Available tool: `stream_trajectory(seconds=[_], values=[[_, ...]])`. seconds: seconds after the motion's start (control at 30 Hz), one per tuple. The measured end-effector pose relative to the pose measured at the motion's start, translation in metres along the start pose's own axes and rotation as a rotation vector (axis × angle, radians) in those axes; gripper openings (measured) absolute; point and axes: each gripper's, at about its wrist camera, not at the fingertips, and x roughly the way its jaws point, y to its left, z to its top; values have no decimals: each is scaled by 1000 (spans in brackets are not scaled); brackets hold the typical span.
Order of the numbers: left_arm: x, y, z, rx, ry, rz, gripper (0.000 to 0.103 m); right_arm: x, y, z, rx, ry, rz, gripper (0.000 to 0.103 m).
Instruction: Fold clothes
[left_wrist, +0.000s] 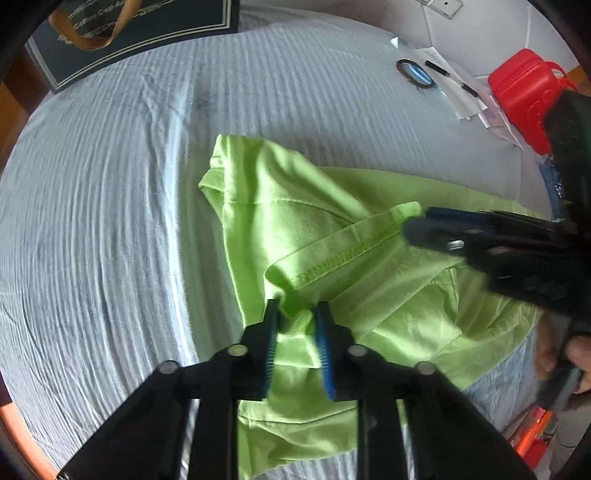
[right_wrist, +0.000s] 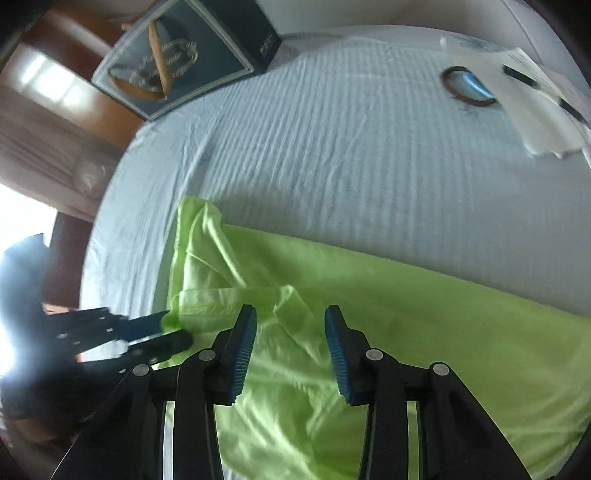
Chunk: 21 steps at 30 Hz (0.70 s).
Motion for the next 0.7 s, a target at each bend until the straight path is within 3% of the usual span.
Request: stream_trajectory(seconds=[0.03, 0.07, 0.2, 0.27, 0.3, 0.33, 0.4, 0.47, 0.5, 0.7], values=[[-4, -1, -2, 9, -10, 1, 12, 4, 4, -1, -25, -3, -12, 9], [-7, -1, -5, 18, -19, 2, 12, 0, 6, -4, -45, -22, -14, 6], [-29, -2, -27, 67, -63, 26, 12, -47, 23, -45, -216, -130, 9, 6], [-38, 1, -46, 84, -54, 40, 12, -61, 29, -74, -321, -123, 8, 12], [-40, 3, -54, 87, -35, 42, 13, -61, 25, -84, -326, -95, 0, 23], [-42, 5, -60, 87, -25, 42, 15, -61, 21, -93, -323, -66, -11, 28], [-50, 8, -63, 73, -33, 41, 39, -60, 12, -112, -317, -7, -33, 34], [-56, 9, -57, 52, -60, 40, 61, -64, -3, -119, -250, -5, -16, 34], [-58, 7, -50, 40, -77, 34, 64, -68, -11, -121, -211, -16, -13, 34], [-40, -10, -19, 1, -92, -33, 65, -103, -77, -136, 119, -127, -71, 34]])
